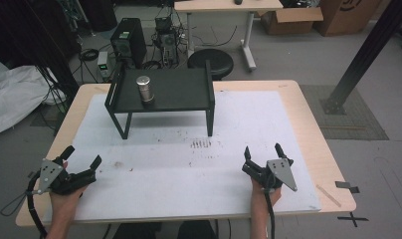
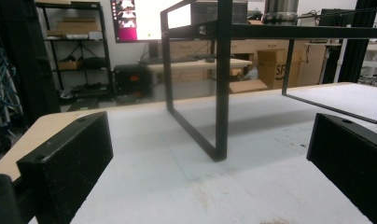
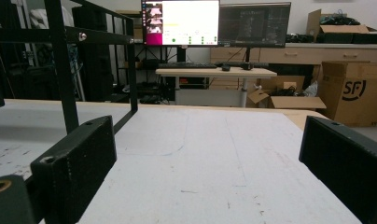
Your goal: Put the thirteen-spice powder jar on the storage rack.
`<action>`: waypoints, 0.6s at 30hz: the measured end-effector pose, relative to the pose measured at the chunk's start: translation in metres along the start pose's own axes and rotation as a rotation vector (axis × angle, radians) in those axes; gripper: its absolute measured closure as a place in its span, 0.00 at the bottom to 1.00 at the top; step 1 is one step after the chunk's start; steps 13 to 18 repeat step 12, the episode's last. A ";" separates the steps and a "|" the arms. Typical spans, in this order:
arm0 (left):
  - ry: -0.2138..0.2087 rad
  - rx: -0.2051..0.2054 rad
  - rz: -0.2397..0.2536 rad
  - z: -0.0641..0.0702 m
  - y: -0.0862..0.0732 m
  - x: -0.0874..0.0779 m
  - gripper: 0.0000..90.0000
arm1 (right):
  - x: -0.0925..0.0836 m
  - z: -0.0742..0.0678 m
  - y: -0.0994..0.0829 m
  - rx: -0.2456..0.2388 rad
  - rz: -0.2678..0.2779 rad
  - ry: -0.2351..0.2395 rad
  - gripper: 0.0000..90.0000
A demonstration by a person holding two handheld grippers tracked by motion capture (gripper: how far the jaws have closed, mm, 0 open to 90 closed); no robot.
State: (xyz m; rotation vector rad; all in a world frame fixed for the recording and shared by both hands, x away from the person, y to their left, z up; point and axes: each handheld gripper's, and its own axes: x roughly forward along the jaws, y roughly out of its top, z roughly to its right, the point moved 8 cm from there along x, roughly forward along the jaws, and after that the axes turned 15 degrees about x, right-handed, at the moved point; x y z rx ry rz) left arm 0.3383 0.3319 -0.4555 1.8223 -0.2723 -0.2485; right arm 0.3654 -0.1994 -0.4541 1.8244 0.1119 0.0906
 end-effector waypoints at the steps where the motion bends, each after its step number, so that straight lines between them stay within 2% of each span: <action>1: 0.000 0.000 0.000 0.000 0.000 0.000 0.01 | 0.000 0.000 0.000 0.000 0.000 0.000 0.04; 18: 0.000 0.003 -0.001 0.000 0.000 0.000 0.01 | 0.000 0.000 0.000 0.003 -0.001 -0.002 0.04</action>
